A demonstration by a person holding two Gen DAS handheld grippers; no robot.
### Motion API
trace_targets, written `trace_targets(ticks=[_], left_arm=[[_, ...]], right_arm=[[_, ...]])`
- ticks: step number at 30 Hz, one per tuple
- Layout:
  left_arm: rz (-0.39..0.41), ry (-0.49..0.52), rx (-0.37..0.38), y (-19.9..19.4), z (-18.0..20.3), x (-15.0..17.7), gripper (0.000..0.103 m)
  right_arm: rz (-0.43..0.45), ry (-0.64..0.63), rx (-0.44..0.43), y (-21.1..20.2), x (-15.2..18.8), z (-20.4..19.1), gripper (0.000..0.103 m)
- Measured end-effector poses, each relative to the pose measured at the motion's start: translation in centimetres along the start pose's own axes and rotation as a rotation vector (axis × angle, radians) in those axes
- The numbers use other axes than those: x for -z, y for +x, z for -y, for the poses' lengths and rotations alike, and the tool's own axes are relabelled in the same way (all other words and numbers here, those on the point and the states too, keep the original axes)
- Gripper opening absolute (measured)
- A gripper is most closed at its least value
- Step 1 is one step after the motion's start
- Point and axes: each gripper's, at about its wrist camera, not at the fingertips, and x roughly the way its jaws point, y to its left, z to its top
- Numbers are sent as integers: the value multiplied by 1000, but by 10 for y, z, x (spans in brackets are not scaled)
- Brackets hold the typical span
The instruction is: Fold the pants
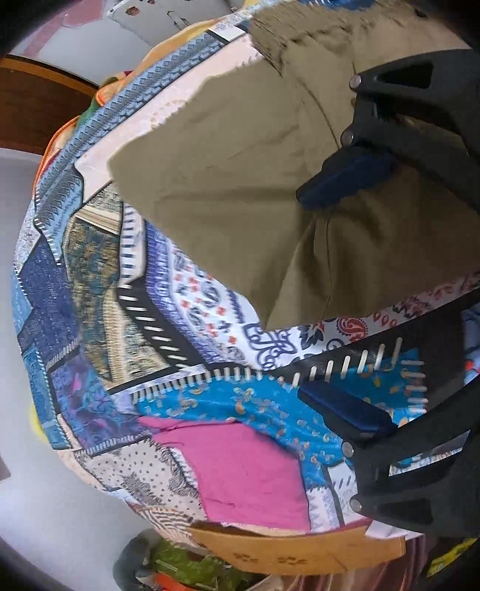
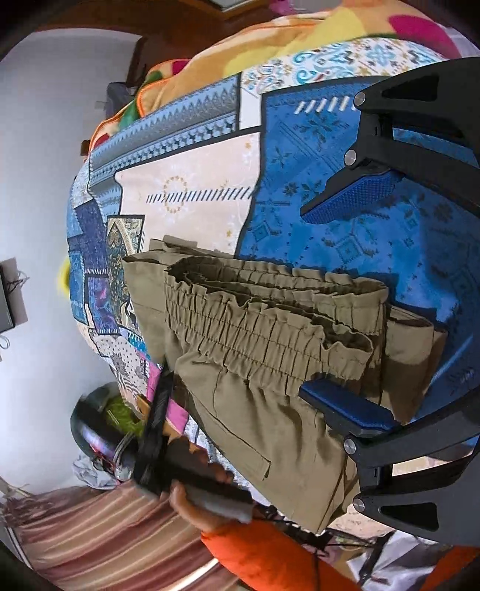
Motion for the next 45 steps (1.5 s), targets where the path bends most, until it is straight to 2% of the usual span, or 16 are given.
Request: trace_targets(ticks=[2, 8, 12, 15, 18, 20, 23, 26, 29, 34, 35, 36, 37, 40, 43, 45], left_arm=[[17, -29, 10, -3, -8, 11, 99], [22, -101, -39, -30, -29, 56, 99], [33, -245, -50, -52, -43, 97, 99], [24, -333, -6, -66, -48, 128, 99], [3, -394, 114, -77, -51, 157, 99], [3, -416, 149, -81, -51, 170, 99], [18, -410, 87, -93, -51, 190, 99], [31, -428, 90, -101, -54, 206, 99], [44, -407, 57, -107, -58, 217, 99], [52, -358, -10, -117, -59, 222, 99], [56, -349, -64, -121, -60, 223, 98], [52, -335, -162, -123, -62, 223, 96], [50, -331, -188, -123, -63, 222, 95], [66, -342, -136, -130, -70, 223, 92], [114, -290, -152, -142, -64, 212, 92], [142, -272, -116, -146, -59, 200, 92]], right_arm=[[2, -15, 15, 1, -2, 1, 83], [-15, 21, 49, 4, -17, 21, 83], [13, 29, 91, -7, -26, 24, 83], [39, 29, 80, -17, -25, 19, 83], [40, 15, 60, -22, -18, 6, 84], [30, 4, 50, -21, -13, -1, 84], [-6, -10, 46, -15, -1, -12, 84], [-42, -34, 74, -6, 12, -17, 83], [-44, -3, 65, -1, 18, -10, 83], [-29, 3, 110, 2, 16, -2, 83], [-27, 4, 116, 2, 16, -1, 83], [-25, 2, 122, 2, 15, 0, 83], [-25, -4, 127, 1, 15, 0, 83], [-19, -1, 155, -3, 14, 5, 76], [-23, 47, 137, -8, 12, 14, 76], [-18, 65, 128, -12, 9, 17, 76]])
